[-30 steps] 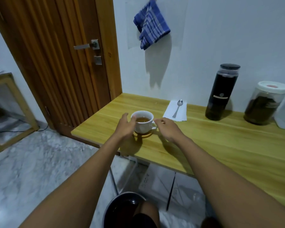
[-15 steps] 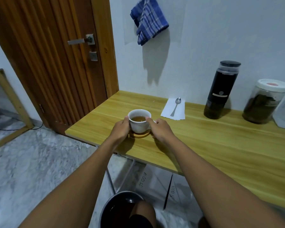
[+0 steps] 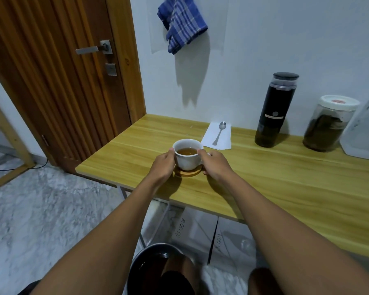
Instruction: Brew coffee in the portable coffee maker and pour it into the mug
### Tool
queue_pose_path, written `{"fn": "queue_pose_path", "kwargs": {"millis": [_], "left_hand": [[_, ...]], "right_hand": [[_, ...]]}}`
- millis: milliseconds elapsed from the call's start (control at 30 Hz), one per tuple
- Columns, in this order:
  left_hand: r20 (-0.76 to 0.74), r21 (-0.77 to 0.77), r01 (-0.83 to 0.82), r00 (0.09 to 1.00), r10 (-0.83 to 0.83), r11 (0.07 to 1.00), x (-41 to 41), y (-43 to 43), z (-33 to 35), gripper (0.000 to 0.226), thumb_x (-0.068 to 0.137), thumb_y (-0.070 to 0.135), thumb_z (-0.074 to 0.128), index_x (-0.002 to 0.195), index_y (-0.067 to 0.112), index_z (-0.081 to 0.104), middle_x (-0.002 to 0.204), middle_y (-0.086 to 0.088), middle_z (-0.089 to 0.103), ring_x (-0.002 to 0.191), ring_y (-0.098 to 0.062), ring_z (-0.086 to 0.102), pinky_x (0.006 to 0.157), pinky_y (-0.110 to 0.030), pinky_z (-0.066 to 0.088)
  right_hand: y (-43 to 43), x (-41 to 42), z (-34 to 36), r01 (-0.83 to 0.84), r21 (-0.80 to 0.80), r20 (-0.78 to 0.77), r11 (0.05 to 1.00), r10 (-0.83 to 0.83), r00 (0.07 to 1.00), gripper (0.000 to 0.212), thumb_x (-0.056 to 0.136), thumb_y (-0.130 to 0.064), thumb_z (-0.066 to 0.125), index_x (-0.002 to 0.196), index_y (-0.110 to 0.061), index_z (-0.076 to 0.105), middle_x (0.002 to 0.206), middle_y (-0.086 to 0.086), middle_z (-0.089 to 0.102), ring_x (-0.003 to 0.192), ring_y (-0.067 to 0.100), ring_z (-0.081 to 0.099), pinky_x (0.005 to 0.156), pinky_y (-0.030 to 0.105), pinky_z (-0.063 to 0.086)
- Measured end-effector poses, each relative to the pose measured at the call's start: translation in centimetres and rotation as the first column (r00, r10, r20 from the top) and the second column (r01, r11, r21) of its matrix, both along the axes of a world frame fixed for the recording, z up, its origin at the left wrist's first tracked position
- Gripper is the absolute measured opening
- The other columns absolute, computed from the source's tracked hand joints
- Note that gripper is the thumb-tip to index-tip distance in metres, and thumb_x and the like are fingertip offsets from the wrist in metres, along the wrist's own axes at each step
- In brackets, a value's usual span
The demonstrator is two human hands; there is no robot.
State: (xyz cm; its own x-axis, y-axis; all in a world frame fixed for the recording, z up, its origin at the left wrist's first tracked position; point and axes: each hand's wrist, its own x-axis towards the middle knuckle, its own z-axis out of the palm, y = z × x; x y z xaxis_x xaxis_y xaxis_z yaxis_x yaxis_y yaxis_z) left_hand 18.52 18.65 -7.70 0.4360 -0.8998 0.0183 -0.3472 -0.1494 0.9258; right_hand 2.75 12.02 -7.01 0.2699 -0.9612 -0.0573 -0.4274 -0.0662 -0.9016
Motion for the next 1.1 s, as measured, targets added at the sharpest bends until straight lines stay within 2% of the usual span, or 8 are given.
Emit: {"fn": "queue_pose_path", "kwargs": {"millis": [167, 300, 467, 567, 667, 833, 1000, 1100], "left_hand": [[-0.016, -0.017, 0.051, 0.999, -0.051, 0.999, -3.2, -0.8, -0.2, 0.049, 0.109, 0.042, 0.028, 0.075, 0.024, 0.058, 0.071, 0.003, 0.054, 0.064, -0.013, 0.046, 0.058, -0.029, 0.034], [-0.006, -0.018, 0.1, 0.995, -0.1, 0.995, -6.2, -1.5, -0.1, 0.049, 0.109, 0.041, 0.028, 0.071, 0.024, 0.054, 0.071, 0.003, 0.053, 0.064, -0.011, 0.045, 0.056, -0.029, 0.034], [0.008, -0.029, 0.16, 0.987, -0.16, 0.987, -9.7, -2.2, -0.1, 0.049, 0.11, 0.042, 0.026, 0.078, 0.022, 0.059, 0.075, 0.004, 0.056, 0.066, -0.01, 0.047, 0.058, -0.028, 0.035], [0.003, -0.045, 0.194, 0.981, -0.194, 0.98, -11.8, -2.7, -0.1, 0.051, 0.11, 0.041, 0.027, 0.074, 0.02, 0.058, 0.073, 0.003, 0.055, 0.066, -0.013, 0.046, 0.058, -0.029, 0.034], [-0.014, -0.045, 0.218, 0.976, -0.219, 0.975, -13.6, -3.2, -0.1, 0.055, 0.109, 0.04, 0.028, 0.084, 0.006, 0.062, 0.07, 0.003, 0.053, 0.064, -0.012, 0.045, 0.056, -0.029, 0.033], [0.013, -0.016, 0.268, 0.963, -0.268, 0.963, -16.3, -3.7, 0.1, 0.047, 0.109, 0.043, 0.026, 0.075, 0.022, 0.052, 0.071, 0.004, 0.052, 0.064, -0.011, 0.045, 0.056, -0.029, 0.033], [0.016, -0.007, 0.315, 0.949, -0.315, 0.949, -18.3, -4.1, 0.2, 0.046, 0.109, 0.043, 0.025, 0.087, 0.018, 0.057, 0.074, 0.003, 0.052, 0.067, -0.01, 0.045, 0.058, -0.028, 0.033], [0.013, -0.006, 0.316, 0.949, -0.316, 0.949, -19.1, -4.2, 0.3, 0.047, 0.109, 0.043, 0.026, 0.077, 0.021, 0.052, 0.072, 0.003, 0.051, 0.064, -0.01, 0.044, 0.056, -0.027, 0.032]], "right_hand": [[-0.2, -3.4, -0.1, 0.062, -0.013, 0.003, 0.998, -0.062, 0.998, 0.052, 0.093, -0.054, 0.045, 0.116, -0.009, 0.057, 0.104, 0.005, 0.059, 0.095, 0.025, 0.06, 0.087, 0.045, 0.053], [-0.3, -6.4, -0.3, 0.103, -0.014, -0.013, 0.995, -0.104, 0.995, 0.054, 0.094, -0.054, 0.043, 0.122, -0.009, 0.055, 0.107, 0.008, 0.062, 0.089, 0.022, 0.058, 0.077, 0.04, 0.05], [-0.5, -10.0, -0.3, 0.167, -0.014, -0.002, 0.986, -0.167, 0.986, 0.042, 0.094, -0.052, 0.045, 0.104, -0.013, 0.055, 0.094, 0.005, 0.059, 0.08, 0.021, 0.057, 0.069, 0.035, 0.045], [-0.6, -12.0, -0.3, 0.205, -0.012, 0.022, 0.979, -0.204, 0.979, 0.04, 0.093, -0.051, 0.046, 0.099, -0.013, 0.055, 0.092, 0.007, 0.059, 0.081, 0.024, 0.056, 0.071, 0.039, 0.046], [-0.5, -13.8, -0.1, 0.249, -0.02, 0.008, 0.968, -0.249, 0.968, 0.045, 0.091, -0.053, 0.047, 0.105, -0.011, 0.058, 0.096, 0.006, 0.061, 0.085, 0.024, 0.058, 0.075, 0.041, 0.049], [-0.4, -16.7, 0.1, 0.293, -0.009, -0.004, 0.956, -0.293, 0.956, 0.049, 0.091, -0.054, 0.045, 0.108, -0.011, 0.059, 0.101, 0.007, 0.065, 0.091, 0.026, 0.062, 0.079, 0.044, 0.052], [-0.5, -18.7, 0.2, 0.328, 0.014, 0.008, 0.945, -0.328, 0.945, 0.048, 0.091, -0.053, 0.046, 0.109, -0.011, 0.06, 0.105, 0.01, 0.066, 0.097, 0.03, 0.064, 0.078, 0.043, 0.051], [-0.5, -19.5, 0.4, 0.35, 0.02, 0.018, 0.937, -0.35, 0.936, 0.047, 0.091, -0.053, 0.046, 0.108, -0.011, 0.06, 0.106, 0.01, 0.066, 0.099, 0.031, 0.064, 0.08, 0.043, 0.05]]}}
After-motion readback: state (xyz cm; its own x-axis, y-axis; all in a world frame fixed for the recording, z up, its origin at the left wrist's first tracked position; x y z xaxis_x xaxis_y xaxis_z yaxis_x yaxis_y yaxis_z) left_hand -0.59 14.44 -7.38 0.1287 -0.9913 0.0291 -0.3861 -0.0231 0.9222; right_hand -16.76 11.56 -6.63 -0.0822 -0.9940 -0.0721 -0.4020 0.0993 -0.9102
